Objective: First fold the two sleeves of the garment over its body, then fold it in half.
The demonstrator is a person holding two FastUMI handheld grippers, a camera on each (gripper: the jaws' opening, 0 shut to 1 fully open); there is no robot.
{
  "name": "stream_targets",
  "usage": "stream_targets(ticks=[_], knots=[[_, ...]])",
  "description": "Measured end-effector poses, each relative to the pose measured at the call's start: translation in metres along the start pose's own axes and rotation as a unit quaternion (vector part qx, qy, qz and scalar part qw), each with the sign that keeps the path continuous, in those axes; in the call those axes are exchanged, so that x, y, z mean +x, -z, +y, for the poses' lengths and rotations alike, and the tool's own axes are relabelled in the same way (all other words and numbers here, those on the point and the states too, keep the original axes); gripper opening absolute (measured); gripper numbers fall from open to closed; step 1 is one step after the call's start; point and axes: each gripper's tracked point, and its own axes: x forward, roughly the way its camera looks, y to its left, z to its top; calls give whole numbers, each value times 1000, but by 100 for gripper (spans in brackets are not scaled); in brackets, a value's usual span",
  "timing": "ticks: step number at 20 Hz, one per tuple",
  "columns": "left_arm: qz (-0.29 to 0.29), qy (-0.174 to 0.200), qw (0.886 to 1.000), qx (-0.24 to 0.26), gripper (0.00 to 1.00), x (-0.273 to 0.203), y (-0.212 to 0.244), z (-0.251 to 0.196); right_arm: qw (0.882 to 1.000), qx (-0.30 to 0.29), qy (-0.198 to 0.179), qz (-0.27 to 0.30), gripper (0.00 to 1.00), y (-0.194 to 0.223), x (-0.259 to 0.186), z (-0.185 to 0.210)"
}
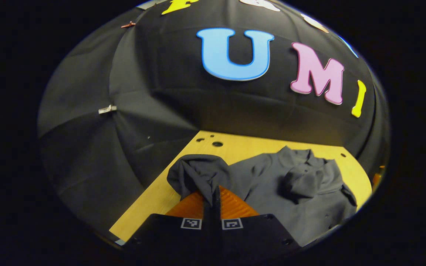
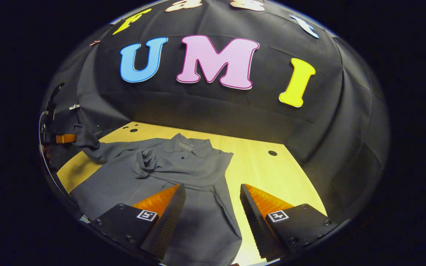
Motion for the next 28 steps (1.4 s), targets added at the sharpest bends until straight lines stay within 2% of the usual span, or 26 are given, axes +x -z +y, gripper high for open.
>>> stream_targets(ticks=[3,7,8,9,15,21,28], knots=[[-25,36,999,14,5,5,-34,-47,1000,8,6,0,92,3,-5,-16],[-42,96,994,38,5,10,-53,-129,1000,15,19,1,92,10,-13,-41],[-43,112,992,46,8,12,-53,-152,1000,19,22,2,92,12,-16,-46],[-43,127,989,55,5,13,-52,-174,999,23,27,4,92,15,-20,-53],[-23,192,975,112,5,27,-15,-286,997,33,58,24,92,42,-37,-96],[12,213,965,155,6,46,41,-353,996,39,67,48,92,67,-49,-127],[79,202,963,158,6,67,125,-385,996,31,53,69,92,88,-44,-148]])
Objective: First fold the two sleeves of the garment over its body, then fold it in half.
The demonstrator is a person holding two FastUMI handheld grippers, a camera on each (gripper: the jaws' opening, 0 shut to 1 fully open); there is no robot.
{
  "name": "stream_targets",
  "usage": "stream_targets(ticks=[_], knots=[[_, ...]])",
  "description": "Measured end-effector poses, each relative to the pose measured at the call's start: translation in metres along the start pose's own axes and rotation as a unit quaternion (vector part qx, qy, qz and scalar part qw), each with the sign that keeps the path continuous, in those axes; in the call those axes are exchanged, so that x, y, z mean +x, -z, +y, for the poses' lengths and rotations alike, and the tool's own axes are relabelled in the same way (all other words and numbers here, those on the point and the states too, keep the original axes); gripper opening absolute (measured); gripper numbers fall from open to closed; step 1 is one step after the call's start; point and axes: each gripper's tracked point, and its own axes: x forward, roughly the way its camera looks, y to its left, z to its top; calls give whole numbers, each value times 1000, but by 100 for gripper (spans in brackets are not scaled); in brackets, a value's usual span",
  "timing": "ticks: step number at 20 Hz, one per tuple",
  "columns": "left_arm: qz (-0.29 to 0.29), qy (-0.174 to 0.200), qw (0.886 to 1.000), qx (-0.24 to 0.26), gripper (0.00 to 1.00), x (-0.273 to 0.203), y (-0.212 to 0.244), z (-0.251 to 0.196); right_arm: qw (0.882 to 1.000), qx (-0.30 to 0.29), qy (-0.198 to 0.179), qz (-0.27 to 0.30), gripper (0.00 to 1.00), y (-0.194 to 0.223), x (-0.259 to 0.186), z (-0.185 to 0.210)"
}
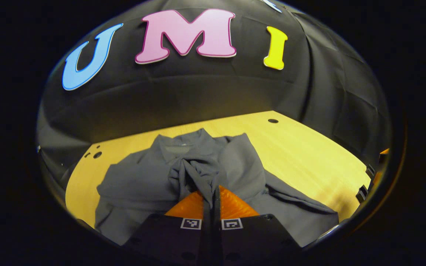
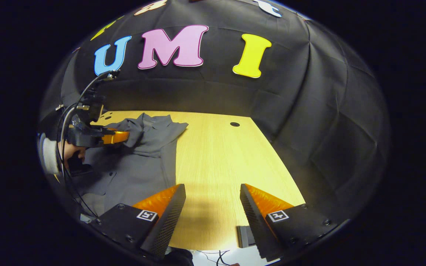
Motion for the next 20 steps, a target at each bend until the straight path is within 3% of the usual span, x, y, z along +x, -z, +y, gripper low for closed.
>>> stream_targets(ticks=[6,8,10,13,15,20], knots=[[41,-9,999,0,7,22,37,-13,1000,1,-18,9,92,7,5,-5],[44,0,999,-19,14,24,39,-20,1000,2,-23,11,92,8,7,-6],[44,-2,999,-32,46,25,41,-20,999,2,-28,15,92,11,9,-3],[40,-3,999,-28,80,17,41,-25,999,4,-41,16,92,10,11,4],[29,-14,999,-10,97,5,38,-22,999,4,-48,17,92,10,10,8],[-11,-9,1000,-2,98,-51,21,-6,997,7,-70,22,94,11,0,29]])
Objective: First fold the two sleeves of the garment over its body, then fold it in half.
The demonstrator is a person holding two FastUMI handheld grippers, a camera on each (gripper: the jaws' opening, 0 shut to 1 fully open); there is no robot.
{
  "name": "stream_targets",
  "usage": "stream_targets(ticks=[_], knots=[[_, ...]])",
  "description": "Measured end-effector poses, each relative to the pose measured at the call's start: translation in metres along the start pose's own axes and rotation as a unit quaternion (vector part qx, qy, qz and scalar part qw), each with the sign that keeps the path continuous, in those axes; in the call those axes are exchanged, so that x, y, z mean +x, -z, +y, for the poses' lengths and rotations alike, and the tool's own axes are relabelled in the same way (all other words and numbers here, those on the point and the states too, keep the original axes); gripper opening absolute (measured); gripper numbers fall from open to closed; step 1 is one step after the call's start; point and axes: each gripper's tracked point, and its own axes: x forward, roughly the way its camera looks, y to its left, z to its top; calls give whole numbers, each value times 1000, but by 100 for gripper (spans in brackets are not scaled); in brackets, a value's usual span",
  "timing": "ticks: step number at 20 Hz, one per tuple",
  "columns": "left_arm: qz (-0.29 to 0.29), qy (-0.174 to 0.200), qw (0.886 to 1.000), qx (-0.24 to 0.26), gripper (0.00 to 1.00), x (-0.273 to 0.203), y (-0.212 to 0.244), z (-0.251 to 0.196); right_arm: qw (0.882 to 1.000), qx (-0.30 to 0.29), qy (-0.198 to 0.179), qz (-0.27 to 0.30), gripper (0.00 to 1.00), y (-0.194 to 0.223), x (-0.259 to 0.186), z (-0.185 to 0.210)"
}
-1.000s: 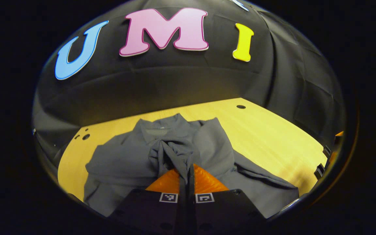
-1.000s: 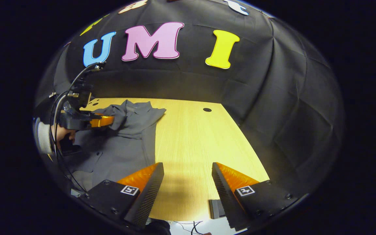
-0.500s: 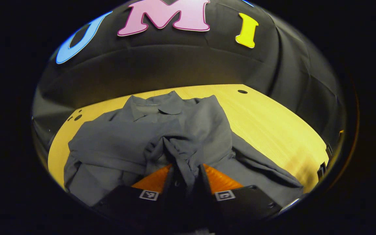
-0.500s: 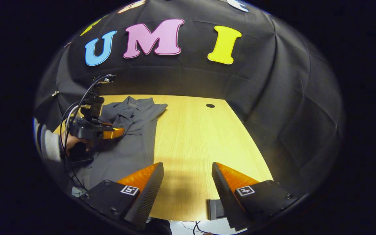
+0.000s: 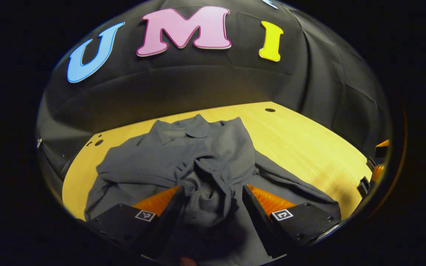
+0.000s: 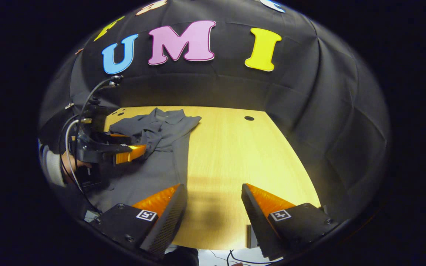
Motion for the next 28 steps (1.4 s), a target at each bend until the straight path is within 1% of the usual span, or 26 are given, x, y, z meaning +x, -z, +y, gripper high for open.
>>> stream_targets(ticks=[2,4,7,9,11,14,17,21,23,28], knots=[[-11,0,1000,-2,98,-32,-3,20,1000,1,-9,7,96,7,-5,11],[-13,-5,1000,-17,98,-64,1,47,1000,4,-15,18,98,16,-10,22],[-1,-27,999,-35,98,-111,20,97,999,9,-21,38,98,32,-17,38],[14,-49,998,-43,98,-139,41,130,998,5,-29,54,98,45,-23,52],[36,-72,996,-44,98,-162,71,159,997,-3,-38,70,98,58,-27,66],[70,-87,993,-35,98,-187,109,186,995,-6,-41,90,98,76,-32,80],[95,-91,991,-36,98,-201,138,202,994,-8,-38,106,98,90,-34,92],[130,-100,985,-52,98,-219,175,217,991,-8,-32,128,98,109,-37,102],[150,-94,982,-61,98,-222,193,218,990,-5,-26,139,97,117,-36,103],[192,-80,977,-45,98,-217,222,218,987,-2,-21,162,97,136,-26,112]])
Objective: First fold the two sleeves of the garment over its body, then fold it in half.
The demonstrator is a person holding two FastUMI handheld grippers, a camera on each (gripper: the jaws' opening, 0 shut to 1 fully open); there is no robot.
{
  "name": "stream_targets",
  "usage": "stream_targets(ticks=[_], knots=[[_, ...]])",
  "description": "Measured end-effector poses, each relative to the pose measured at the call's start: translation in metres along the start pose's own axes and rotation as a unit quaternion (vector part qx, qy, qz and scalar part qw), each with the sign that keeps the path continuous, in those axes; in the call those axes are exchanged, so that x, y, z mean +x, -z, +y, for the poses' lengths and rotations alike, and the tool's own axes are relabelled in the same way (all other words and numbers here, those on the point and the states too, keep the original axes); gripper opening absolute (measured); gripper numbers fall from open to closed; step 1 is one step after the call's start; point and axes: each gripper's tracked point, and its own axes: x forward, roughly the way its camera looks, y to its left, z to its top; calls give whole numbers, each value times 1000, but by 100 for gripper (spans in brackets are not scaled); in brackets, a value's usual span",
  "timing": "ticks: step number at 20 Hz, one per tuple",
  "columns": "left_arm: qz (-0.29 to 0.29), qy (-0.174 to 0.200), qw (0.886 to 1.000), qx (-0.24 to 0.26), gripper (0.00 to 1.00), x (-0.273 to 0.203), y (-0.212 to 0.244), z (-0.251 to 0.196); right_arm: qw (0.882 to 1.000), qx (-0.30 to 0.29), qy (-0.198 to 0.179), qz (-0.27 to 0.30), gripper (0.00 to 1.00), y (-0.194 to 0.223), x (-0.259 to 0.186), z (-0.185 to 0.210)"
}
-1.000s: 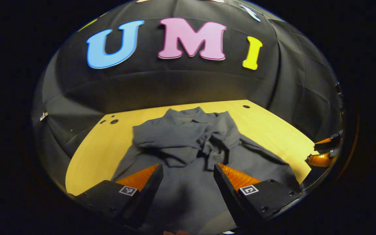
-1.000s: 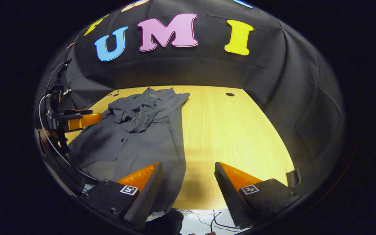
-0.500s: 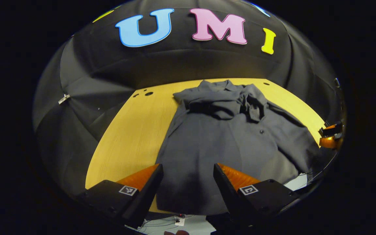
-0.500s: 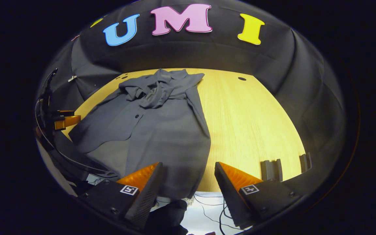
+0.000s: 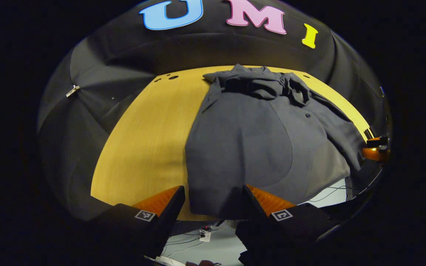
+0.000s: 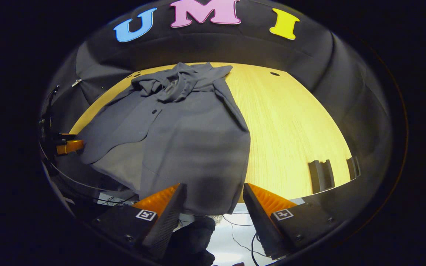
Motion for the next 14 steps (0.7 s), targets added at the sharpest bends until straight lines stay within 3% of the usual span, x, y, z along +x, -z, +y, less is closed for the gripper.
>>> stream_targets(ticks=[4,7,8,9,11,12,14], knots=[[10,14,1000,-6,95,6,-1,-4,1000,-5,-5,9,97,3,12,9],[24,21,999,-41,96,8,-3,-7,1000,2,-6,7,97,-1,18,11],[25,34,999,-27,90,7,-4,-13,1000,-8,-17,4,95,-4,22,18],[27,58,998,-3,65,5,-5,-26,999,-16,-32,-1,67,-10,25,25],[29,69,997,31,14,11,-15,-41,999,-25,-45,0,9,-19,27,34],[34,69,997,30,10,12,-21,-39,999,-23,-47,0,7,-20,30,35],[14,77,997,-12,6,3,-44,-37,997,8,-51,-52,6,-53,19,34]])
